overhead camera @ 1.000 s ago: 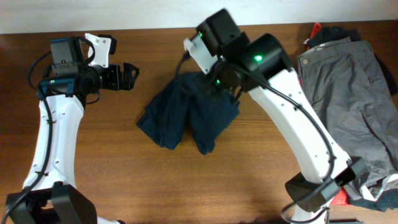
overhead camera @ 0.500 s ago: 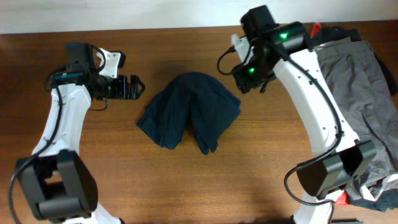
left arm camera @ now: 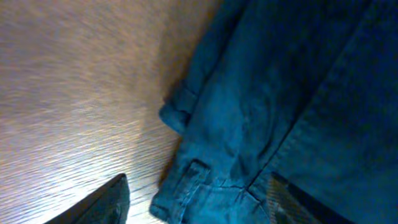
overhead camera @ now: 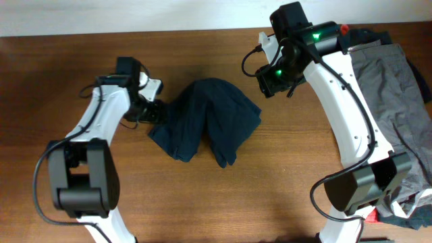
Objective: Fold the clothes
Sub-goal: 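Grasp the shorts' edge with the left gripper and lift it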
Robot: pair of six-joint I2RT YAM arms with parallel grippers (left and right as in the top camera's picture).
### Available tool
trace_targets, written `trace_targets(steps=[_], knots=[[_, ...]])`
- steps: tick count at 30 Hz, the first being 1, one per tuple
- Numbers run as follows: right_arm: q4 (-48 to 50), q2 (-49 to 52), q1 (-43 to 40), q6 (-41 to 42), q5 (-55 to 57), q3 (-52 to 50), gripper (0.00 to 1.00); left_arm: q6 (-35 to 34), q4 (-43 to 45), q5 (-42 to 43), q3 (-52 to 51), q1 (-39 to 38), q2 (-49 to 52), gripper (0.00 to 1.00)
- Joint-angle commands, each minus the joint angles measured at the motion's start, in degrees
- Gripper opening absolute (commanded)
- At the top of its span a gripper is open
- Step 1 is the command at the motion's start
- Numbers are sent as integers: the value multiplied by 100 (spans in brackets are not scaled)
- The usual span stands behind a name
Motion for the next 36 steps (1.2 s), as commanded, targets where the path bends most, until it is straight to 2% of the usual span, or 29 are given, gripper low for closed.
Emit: trace_targets(steps=[1, 4, 5, 6, 9, 11, 16, 17, 20, 23, 29, 31, 32, 33, 34, 36], knots=[[17, -94, -39, 24, -48, 15, 64, 28, -68, -640, 57, -120, 256, 67], [20, -94, -39, 24, -48, 15, 64, 7, -96, -879, 57, -118, 326, 61], [22, -94, -39, 24, -48, 15, 64, 4, -94, -933, 57, -118, 332, 55], [22, -94, -39, 24, -48, 15, 64, 4, -90, -938, 57, -118, 332, 46], [37, -94, -39, 24, -48, 15, 64, 4, -90, -933, 57, -118, 332, 12], [46, -94, -39, 24, -48, 15, 64, 4, -92, -931, 57, -131, 332, 3], [42, -94, -39, 24, -48, 15, 64, 7, -186, -929, 57, -236, 332, 3], [42, -94, -39, 26, -48, 15, 64, 4, -232, -929, 57, -267, 332, 9], [42, -94, -39, 24, -48, 15, 64, 7, -284, -879, 57, -271, 332, 17], [42, -94, -39, 24, -48, 15, 65, 7, -284, -601, 57, -271, 354, 37], [42, -94, -39, 24, -48, 15, 65, 9, -238, -586, 46, -271, 409, 37], [42, -94, -39, 24, -48, 15, 65, 7, -173, -584, 46, -271, 468, 36], [39, -94, -39, 26, -48, 15, 65, 7, -142, -581, 48, -271, 507, 30], [42, -94, -39, 24, -48, 15, 65, 7, -109, -560, 46, -271, 542, 18], [42, -94, -39, 24, -48, 15, 65, 7, -68, -540, 46, -271, 568, 1], [44, -94, -39, 24, -48, 15, 65, -76, -7, -544, 66, -271, 566, 0]])
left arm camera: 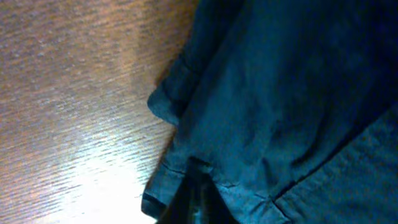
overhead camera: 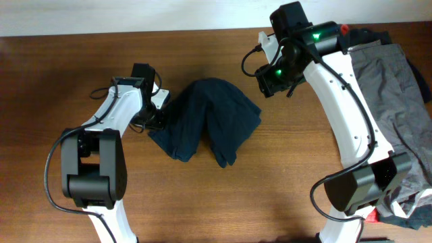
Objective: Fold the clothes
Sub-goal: 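Grasp the shorts' edge with the left gripper and lift it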
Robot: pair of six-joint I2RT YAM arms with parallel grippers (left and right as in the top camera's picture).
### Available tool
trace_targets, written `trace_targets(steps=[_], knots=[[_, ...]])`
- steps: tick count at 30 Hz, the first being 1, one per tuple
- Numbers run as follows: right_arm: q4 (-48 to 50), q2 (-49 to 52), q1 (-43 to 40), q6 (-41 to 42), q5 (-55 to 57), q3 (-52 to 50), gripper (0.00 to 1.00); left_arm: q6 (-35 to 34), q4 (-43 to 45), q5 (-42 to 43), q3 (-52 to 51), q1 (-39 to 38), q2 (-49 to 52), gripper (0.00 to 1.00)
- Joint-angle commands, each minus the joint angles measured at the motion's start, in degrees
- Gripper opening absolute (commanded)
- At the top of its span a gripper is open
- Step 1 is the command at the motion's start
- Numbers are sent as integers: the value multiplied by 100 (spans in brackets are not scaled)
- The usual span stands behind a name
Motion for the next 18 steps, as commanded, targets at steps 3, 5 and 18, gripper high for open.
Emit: trace_targets(steps=[3, 5, 18], knots=[[17, -94, -39, 26, -28, 15, 65, -225, -328, 105, 662, -2, 133, 1], [17, -94, -39, 26, -28, 15, 65, -223, -809, 103, 1362, 4, 131, 0], [446, -289, -221, -107, -1016, 17, 64, -310, -2483, 472, 8131, -133, 131, 0]])
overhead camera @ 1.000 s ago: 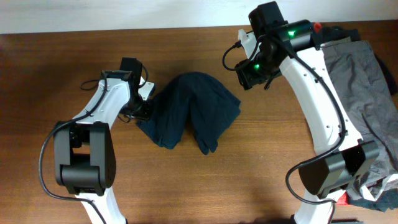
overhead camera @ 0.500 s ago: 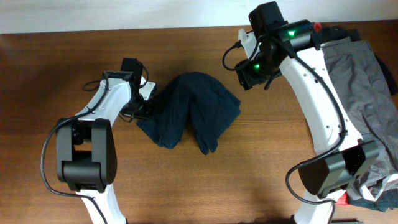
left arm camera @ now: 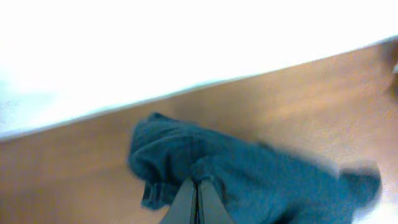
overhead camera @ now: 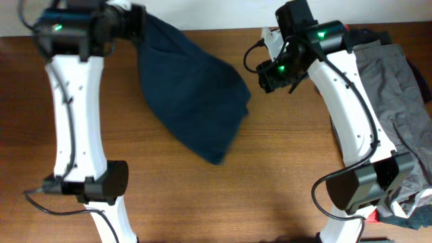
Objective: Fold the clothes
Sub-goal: 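Grasp the shorts' edge with the left gripper and lift it, then swing the lifted shorts up and lay them flat on the table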
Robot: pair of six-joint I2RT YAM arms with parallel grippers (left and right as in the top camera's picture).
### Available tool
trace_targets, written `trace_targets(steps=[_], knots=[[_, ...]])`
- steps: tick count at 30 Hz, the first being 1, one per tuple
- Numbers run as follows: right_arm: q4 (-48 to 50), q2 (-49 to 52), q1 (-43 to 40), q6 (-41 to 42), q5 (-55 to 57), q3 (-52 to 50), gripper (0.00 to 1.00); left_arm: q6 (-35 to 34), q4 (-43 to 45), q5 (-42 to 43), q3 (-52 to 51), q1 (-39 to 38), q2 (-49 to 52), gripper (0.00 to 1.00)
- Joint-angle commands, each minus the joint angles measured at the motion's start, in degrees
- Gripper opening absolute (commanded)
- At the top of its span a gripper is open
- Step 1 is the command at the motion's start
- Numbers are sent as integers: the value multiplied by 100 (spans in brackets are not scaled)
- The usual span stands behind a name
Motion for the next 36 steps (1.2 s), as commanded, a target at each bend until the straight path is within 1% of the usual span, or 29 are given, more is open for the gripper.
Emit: trace_targets(steps=[1, 4, 9, 12, 15, 17, 22, 25, 31, 33, 36], knots=[[175, -315, -44, -90, -640, 20, 64, -96, -42, 365, 745, -144, -83, 1], [337, -455, -44, -90, -782, 20, 64, -94, -31, 417, 1047, -260, -83, 1], [361, -577, -44, -262, -822, 20, 64, -92, 280, 568, 1097, -503, -83, 1], [372, -656, -74, -326, -809, 22, 64, -144, 835, 586, 1097, -713, -92, 0], [365, -791, -245, -321, -807, 114, 64, -531, 1456, 586, 1099, -907, -116, 0], [365, -1005, -518, -291, -837, 238, 64, -796, 1827, 597, 1099, -1064, -146, 0], [369, -1523, -1285, -278, -1239, 431, 64, -831, 2522, 966, 1099, -1598, -190, 1], [363, -1805, -1910, -278, -1300, 435, 64, -828, 2809, 994, 1097, -2048, -190, 1], [356, -1923, -2769, -280, -1751, 435, 64, -820, 3220, 1027, 1003, -2610, -181, 1], [339, -1921, -3082, -282, -2002, 433, 64, -761, 3604, 1532, 721, -2802, -166, 0], [267, -1923, -3169, -356, -2020, 435, 64, -758, 3716, 1615, 525, -2833, -166, 0]])
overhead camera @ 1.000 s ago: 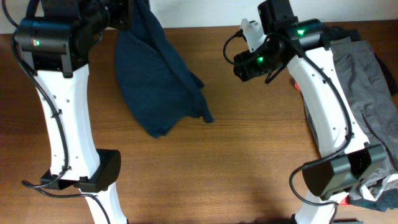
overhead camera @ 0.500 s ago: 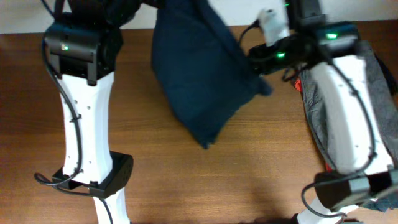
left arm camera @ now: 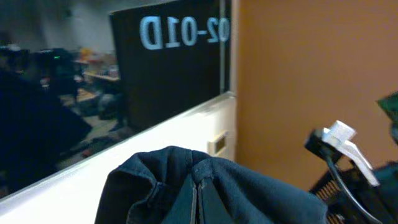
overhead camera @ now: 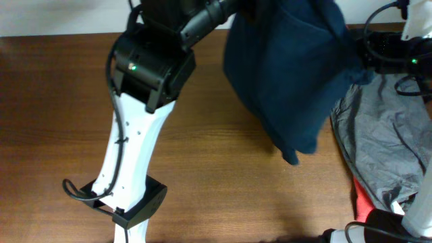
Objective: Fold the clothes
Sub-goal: 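Swing the lifted shorts up and lay them flat on the table, then reach the right gripper to the shorts' right edge and grasp it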
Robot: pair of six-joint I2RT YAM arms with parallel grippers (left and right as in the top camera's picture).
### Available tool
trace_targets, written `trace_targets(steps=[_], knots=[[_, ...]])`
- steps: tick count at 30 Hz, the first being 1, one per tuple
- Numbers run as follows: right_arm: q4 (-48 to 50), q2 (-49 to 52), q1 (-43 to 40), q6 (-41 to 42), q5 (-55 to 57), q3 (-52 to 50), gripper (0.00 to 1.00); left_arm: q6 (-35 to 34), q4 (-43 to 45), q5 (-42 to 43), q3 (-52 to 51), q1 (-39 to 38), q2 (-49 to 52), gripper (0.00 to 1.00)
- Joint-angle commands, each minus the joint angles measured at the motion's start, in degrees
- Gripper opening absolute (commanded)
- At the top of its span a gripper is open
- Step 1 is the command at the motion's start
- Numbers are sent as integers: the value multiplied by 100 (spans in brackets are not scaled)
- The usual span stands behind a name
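Observation:
A dark blue garment (overhead camera: pixel 290 74) hangs high above the wooden table (overhead camera: pixel 61 101), close to the overhead camera, with its lower tip near the table's middle right. My left arm (overhead camera: pixel 145 64) is raised steeply, and my left gripper (left arm camera: pixel 198 198) is shut on a bunched fold of the blue garment (left arm camera: pixel 249 193). The right arm (overhead camera: pixel 395 47) shows at the top right edge, right against the cloth's right side. Its fingers are hidden behind the cloth.
A pile of grey clothes (overhead camera: pixel 385 128) lies at the right end of the table, with a red item (overhead camera: pixel 361 202) at its lower edge. The left wrist view looks out past the table at a wall and a dark window.
My left arm has risen much higher, lifting the blue garment clear of the table and rightward. The right arm has moved from the back middle to the top right edge, beside the cloth.
My left gripper was open at the left edge of the crumpled blue garment on the table. Then it was shut on that edge. Then it held the edge up at the back left with the cloth trailing. Now the garment hangs high and further right.

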Motion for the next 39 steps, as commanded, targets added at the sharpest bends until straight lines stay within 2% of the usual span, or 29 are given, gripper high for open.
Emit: trace_targets(steps=[1, 4, 6, 8, 15, 18, 20, 21, 22, 23, 24, 26, 28, 30, 31, 34, 36, 39], knots=[[-116, 4, -114, -168, -280, 37, 64, -13, 37, 337, -177, -59, -118, 0], [-214, 4, -131, -330, -262, 37, 64, 81, -227, 525, -166, 37, -162, 0], [-264, 4, -129, -431, -260, 37, 64, 304, -715, 610, -166, 118, -240, 0], [-326, 4, -129, -485, -262, 37, 64, 973, -1687, 511, -166, 269, -304, 1], [-452, 35, -120, -577, -262, 22, 64, 2441, -3888, -715, -175, 977, -127, 0], [-490, 46, -118, -575, -267, 22, 64, 2857, -4594, -1158, -181, 1412, 44, 0], [-511, 50, -118, -575, -267, 22, 64, 2889, -4996, -1709, -181, 1755, 214, 2], [-516, 55, -118, -575, -267, 22, 64, 2887, -5167, -2020, -181, 1943, 341, 23], [-520, 68, -118, -575, -267, 22, 64, 2883, -5300, -2243, -181, 2105, 466, 48], [-525, 79, -118, -575, -267, 22, 65, 2883, -5388, -2358, -181, 2227, 564, 87], [-538, 94, -118, -575, -269, 22, 65, 2736, -5484, -2496, -181, 2409, 719, 99], [-599, 131, -118, -575, -291, 22, 65, 2295, -5466, -2450, -181, 2601, 881, 99], [-726, 212, -74, -577, -330, 22, 65, 2151, -5416, -1939, -181, 2782, 994, 99], [-916, 398, 79, -579, -328, 20, 65, 2159, -5230, -767, -179, 2938, 1021, 99], [-994, 474, 155, -579, -330, 15, 65, 2186, -5174, -516, -179, 2953, 1021, 99], [-1261, 752, 518, -754, -387, -103, 65, 2221, -5097, -302, -179, 2933, 1021, 99], [-1368, 1012, 935, -1012, -411, -339, 71, 2192, -5051, -299, -179, 2938, 1023, 99], [-1108, 1375, 1408, -1064, -415, -852, 74, 1980, -4933, -304, -179, 2986, 1023, 99]])
